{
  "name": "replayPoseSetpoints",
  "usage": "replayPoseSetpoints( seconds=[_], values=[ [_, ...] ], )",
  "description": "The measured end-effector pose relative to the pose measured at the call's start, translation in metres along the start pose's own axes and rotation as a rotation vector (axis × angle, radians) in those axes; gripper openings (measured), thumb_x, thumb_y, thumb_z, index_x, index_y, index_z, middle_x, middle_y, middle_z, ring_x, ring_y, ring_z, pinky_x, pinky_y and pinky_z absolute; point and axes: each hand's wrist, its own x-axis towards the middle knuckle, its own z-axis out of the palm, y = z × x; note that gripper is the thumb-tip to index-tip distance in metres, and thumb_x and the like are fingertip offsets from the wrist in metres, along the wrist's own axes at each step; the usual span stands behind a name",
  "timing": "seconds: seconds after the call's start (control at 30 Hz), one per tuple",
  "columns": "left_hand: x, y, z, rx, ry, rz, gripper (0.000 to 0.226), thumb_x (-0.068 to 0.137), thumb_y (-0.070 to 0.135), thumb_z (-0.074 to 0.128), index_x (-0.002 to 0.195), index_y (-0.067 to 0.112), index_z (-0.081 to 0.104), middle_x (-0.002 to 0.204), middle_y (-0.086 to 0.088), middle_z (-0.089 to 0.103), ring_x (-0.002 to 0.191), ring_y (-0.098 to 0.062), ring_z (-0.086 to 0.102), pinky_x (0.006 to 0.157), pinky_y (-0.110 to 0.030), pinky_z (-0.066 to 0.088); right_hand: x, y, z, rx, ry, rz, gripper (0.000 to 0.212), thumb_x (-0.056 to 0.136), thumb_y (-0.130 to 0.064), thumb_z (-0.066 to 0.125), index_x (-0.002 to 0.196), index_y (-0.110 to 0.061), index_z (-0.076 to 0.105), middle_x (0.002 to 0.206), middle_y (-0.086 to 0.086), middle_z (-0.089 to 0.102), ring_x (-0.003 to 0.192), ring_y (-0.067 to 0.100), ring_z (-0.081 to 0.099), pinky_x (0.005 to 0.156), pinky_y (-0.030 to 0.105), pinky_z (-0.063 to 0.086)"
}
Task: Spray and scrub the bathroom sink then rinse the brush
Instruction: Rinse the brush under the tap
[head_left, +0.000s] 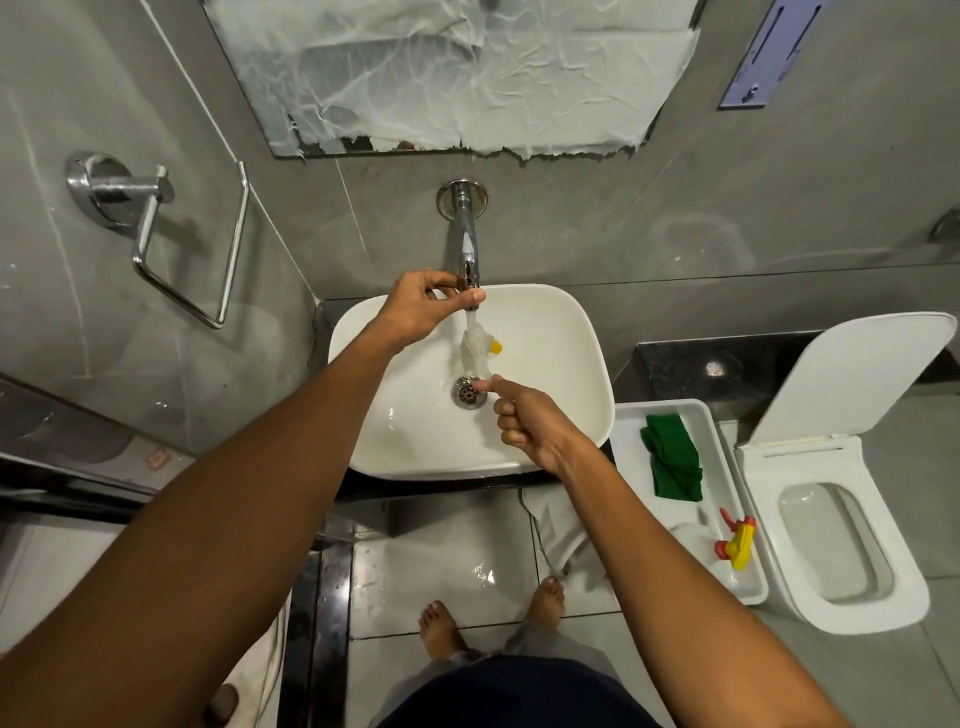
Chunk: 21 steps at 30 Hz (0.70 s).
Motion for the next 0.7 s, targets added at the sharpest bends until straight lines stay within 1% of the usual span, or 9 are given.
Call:
replayPoseSetpoints(
  seconds=[0.1,0.17,0.23,0.27,0.33,0.47,0.57,0.67,0.7],
  values=[
    [0.001,0.001,0.001,0.038,0.019,-0.006,0.037,0.085,0.050,0.088,0.103,0.017,0.087,0.109,-0.007,0.069,0.082,-0.009,0.058,0.082,-0.032,0.047,0.005,0.005,0.004,-0.266,0.207,-0.141,0.037,0.103,-0.042,0.059,0.122,-0.017,0.079,0.078,-0.001,0.059,0.061,0.012,0.048,0.051,0.023,0.035],
    [0.003,0.000,0.004,0.117,0.072,-0.008,0.042,0.082,0.056,0.088,0.097,0.017,0.085,0.103,-0.001,0.066,0.105,-0.018,0.065,0.099,-0.039,0.050,0.006,0.008,0.008,-0.402,0.292,-0.206,0.036,0.103,-0.043,0.060,0.119,-0.019,0.080,0.092,0.005,0.072,0.086,0.021,0.066,0.070,0.031,0.049],
    [0.004,0.000,0.010,0.222,0.152,-0.001,0.046,0.081,0.062,0.086,0.088,0.017,0.076,0.097,0.005,0.061,0.105,-0.016,0.062,0.103,-0.040,0.041,0.009,0.010,0.011,-0.555,0.380,-0.233,0.037,0.103,-0.045,0.059,0.121,-0.020,0.080,0.108,0.009,0.079,0.110,0.030,0.070,0.094,0.037,0.054],
    [0.003,0.000,0.014,0.259,0.191,0.007,0.047,0.082,0.063,0.084,0.086,0.019,0.069,0.096,0.005,0.058,0.099,-0.015,0.058,0.101,-0.039,0.036,0.011,0.011,0.012,-0.611,0.424,-0.225,0.038,0.102,-0.045,0.059,0.124,-0.021,0.079,0.116,0.010,0.079,0.116,0.032,0.069,0.099,0.038,0.054],
    [0.001,0.001,0.026,0.320,0.270,0.024,0.045,0.087,0.061,0.081,0.087,0.021,0.059,0.096,0.004,0.052,0.090,-0.016,0.052,0.093,-0.037,0.028,0.012,0.012,0.014,-0.710,0.497,-0.210,0.039,0.102,-0.047,0.057,0.128,-0.024,0.076,0.126,0.009,0.077,0.121,0.033,0.067,0.098,0.038,0.052],
    [-0.006,0.004,0.050,0.382,0.432,0.020,0.039,0.094,0.053,0.075,0.093,0.022,0.051,0.103,0.003,0.049,0.091,-0.018,0.048,0.088,-0.033,0.019,0.012,0.013,0.015,-0.855,0.549,-0.225,0.040,0.105,-0.044,0.051,0.130,-0.021,0.073,0.125,0.011,0.076,0.119,0.036,0.067,0.096,0.041,0.053],
    [-0.008,0.004,0.053,0.391,0.461,0.023,0.039,0.095,0.054,0.073,0.095,0.022,0.051,0.107,-0.003,0.055,0.094,-0.022,0.052,0.091,-0.036,0.023,0.012,0.009,0.014,-0.906,0.602,-0.287,0.038,0.108,-0.037,0.045,0.125,-0.016,0.073,0.118,0.013,0.077,0.112,0.039,0.069,0.092,0.043,0.054],
    [-0.007,0.003,0.049,0.396,0.434,0.018,0.041,0.096,0.056,0.072,0.094,0.021,0.051,0.108,-0.005,0.059,0.097,-0.023,0.054,0.098,-0.042,0.032,0.011,0.010,0.012,-0.949,0.674,-0.431,0.038,0.111,-0.036,0.039,0.124,-0.018,0.070,0.111,0.012,0.078,0.104,0.038,0.071,0.087,0.045,0.056],
    [-0.008,0.003,0.049,0.396,0.433,0.014,0.041,0.096,0.056,0.072,0.094,0.021,0.050,0.108,-0.005,0.060,0.099,-0.024,0.056,0.100,-0.043,0.033,0.011,0.012,0.010,-1.001,0.670,-0.430,0.039,0.111,-0.036,0.037,0.125,-0.019,0.069,0.112,0.011,0.077,0.104,0.038,0.070,0.087,0.045,0.056]
  ],
)
